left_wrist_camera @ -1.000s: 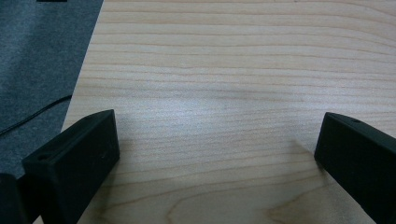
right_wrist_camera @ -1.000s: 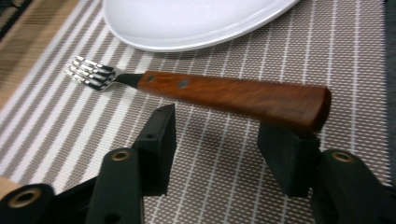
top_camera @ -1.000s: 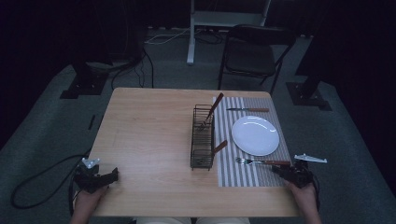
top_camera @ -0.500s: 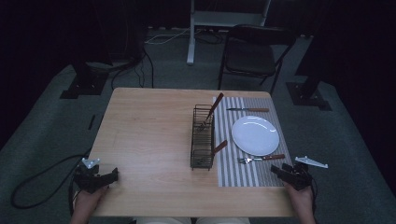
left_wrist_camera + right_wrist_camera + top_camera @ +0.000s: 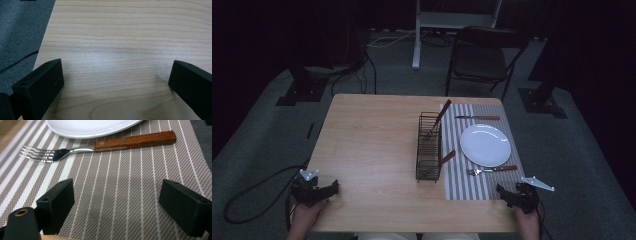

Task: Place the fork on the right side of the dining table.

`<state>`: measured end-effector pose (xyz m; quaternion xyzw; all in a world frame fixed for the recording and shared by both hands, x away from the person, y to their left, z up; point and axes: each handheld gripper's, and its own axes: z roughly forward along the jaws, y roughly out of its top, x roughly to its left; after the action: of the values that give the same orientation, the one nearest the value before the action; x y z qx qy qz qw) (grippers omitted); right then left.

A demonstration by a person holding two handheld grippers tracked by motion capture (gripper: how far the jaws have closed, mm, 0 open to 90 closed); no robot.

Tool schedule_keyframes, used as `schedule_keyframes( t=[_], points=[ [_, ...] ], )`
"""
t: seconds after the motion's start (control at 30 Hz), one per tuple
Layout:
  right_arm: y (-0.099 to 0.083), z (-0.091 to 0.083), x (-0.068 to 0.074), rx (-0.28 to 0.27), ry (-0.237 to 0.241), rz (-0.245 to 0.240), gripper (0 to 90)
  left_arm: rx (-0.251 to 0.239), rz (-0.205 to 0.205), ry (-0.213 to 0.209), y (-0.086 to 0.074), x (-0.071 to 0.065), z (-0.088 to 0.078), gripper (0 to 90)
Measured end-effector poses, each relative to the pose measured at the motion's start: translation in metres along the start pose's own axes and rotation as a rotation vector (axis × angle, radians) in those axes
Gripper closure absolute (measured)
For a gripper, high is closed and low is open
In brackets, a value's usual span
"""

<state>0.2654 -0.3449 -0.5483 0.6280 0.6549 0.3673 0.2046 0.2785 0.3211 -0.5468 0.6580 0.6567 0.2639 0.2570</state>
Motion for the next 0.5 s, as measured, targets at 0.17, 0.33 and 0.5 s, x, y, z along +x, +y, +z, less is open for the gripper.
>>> schedule_keyframes(
  t=[0.17,0.33,0.5],
  points=[
    [-0.006,0.001,0.017,0.005,-0.087,-0.056,12.3,-0.002,0.0,0.0,0.0,0.0,0.0,0.3],
    [-0.009,0.002,0.031,0.021,-0.197,-0.107,12.1,-0.002,0.0,0.0,0.0,0.0,0.0,0.3],
    [-0.008,0.001,0.027,0.011,-0.199,-0.075,12.2,0.001,-0.027,0.027,-0.001,-0.004,-0.001,0.3]
  ],
)
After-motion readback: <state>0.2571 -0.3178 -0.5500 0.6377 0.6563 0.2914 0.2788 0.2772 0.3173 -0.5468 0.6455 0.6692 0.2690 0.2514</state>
